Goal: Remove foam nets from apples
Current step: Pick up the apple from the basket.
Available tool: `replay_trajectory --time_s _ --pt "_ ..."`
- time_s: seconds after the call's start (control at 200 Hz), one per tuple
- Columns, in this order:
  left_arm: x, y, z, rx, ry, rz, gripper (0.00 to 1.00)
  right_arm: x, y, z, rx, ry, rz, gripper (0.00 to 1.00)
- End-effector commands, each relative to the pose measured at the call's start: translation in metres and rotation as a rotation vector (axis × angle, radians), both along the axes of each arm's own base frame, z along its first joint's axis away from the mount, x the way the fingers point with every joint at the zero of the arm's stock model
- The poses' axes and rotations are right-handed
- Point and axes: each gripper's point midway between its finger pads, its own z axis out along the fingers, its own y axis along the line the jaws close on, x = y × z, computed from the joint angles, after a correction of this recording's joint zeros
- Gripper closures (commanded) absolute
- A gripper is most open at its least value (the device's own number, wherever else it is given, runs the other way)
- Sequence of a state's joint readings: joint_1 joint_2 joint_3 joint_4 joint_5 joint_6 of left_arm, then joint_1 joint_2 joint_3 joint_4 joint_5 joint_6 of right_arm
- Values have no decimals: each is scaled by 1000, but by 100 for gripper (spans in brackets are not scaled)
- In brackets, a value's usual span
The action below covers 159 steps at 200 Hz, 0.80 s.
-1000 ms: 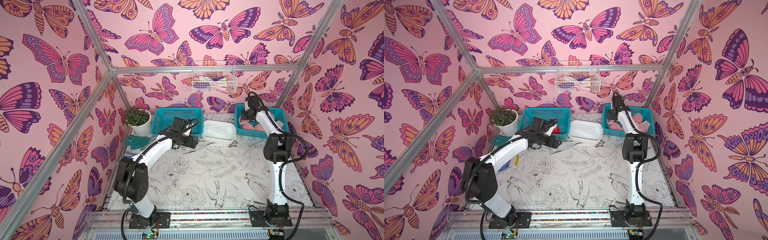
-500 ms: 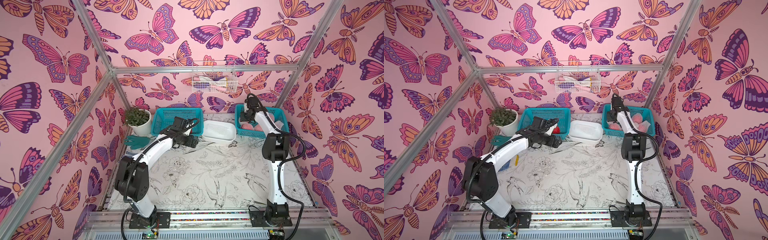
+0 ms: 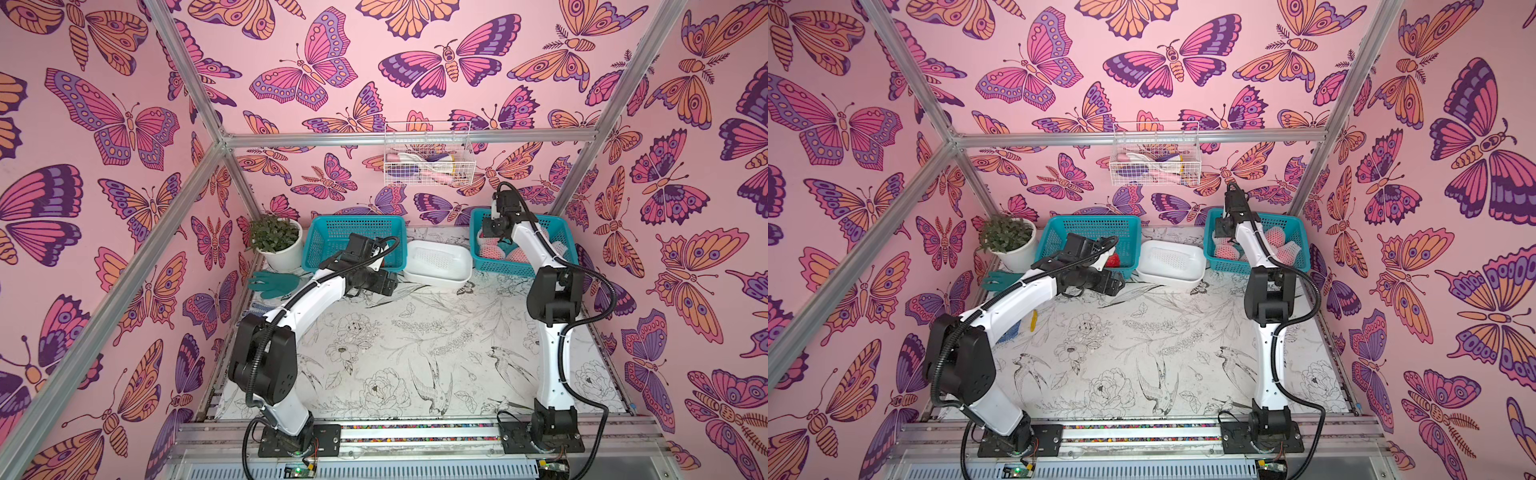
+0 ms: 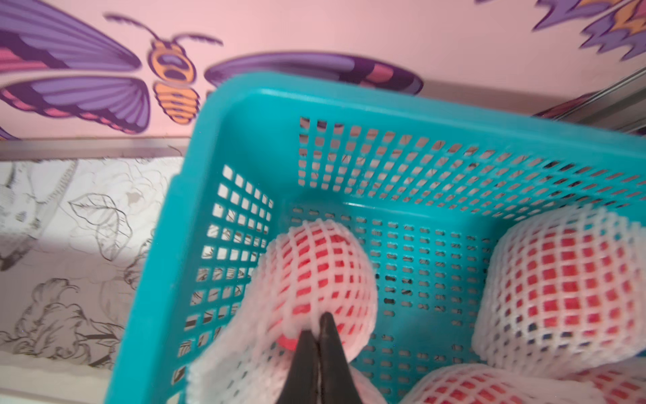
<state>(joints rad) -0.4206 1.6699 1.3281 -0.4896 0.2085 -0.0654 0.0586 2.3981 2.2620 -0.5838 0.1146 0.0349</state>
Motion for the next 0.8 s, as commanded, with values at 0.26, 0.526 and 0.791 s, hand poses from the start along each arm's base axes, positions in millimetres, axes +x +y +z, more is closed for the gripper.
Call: replay_trajectory --time_s 0.26,0.526,0.791 --pt "-9 2 11 -20 -37 12 5 -9 -5 55 28 -84 -25 100" --pt "-14 1 13 -31 -44 8 5 -20 -6 59 19 -79 -24 100" --pt "-18 -3 16 -37 -52 -5 5 -35 -4 77 18 -96 -15 100"
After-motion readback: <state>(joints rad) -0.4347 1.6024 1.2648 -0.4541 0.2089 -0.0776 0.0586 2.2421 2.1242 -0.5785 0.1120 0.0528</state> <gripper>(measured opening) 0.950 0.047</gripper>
